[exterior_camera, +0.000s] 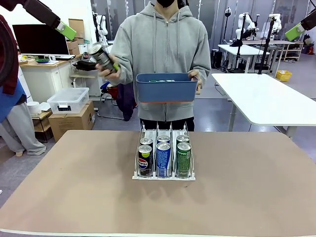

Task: Fill the beverage cans into the dispenser.
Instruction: Pick up the Pepsi coke handed by the human.

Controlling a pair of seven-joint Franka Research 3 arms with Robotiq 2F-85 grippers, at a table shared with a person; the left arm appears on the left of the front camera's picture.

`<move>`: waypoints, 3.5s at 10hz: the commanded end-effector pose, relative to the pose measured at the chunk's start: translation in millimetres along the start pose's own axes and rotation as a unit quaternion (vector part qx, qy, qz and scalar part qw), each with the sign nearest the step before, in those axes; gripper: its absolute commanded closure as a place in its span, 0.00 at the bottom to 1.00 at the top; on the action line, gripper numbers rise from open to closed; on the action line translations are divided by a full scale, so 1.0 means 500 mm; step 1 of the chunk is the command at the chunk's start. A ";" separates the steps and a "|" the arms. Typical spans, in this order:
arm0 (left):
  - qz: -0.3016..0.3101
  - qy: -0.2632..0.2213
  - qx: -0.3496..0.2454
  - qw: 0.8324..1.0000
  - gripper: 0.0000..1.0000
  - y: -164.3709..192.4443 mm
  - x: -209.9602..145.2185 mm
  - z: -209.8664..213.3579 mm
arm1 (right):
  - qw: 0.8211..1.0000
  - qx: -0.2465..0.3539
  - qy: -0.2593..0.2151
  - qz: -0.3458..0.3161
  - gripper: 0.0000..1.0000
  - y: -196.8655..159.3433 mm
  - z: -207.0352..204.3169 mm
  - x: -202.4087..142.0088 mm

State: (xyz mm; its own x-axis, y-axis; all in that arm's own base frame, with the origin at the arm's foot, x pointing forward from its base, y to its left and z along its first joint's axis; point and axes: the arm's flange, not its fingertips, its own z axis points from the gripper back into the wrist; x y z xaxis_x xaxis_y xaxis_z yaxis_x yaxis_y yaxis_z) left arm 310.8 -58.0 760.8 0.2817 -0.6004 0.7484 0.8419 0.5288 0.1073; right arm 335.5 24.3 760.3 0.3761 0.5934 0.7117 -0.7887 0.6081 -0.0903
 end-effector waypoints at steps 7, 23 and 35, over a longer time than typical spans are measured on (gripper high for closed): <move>0.001 0.000 0.000 1.000 0.00 0.000 -0.002 0.000 | 1.000 0.000 0.000 0.000 0.00 0.000 0.000 0.000; 0.001 0.000 0.000 1.000 0.00 0.000 -0.002 0.000 | 1.000 0.000 0.000 0.000 0.00 0.000 0.000 0.000; -0.007 0.002 -0.039 0.999 0.00 0.038 0.011 0.021 | 1.000 0.000 0.000 0.000 0.00 0.000 0.000 0.000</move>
State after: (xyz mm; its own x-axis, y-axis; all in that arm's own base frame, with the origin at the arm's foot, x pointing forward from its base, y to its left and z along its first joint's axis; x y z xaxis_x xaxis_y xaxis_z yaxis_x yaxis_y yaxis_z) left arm 311.5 -52.9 765.3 0.2835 -0.6058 0.7434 0.8586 0.5057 0.0846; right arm 335.4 24.3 760.3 0.3760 0.5934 0.7117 -0.7887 0.6081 -0.0903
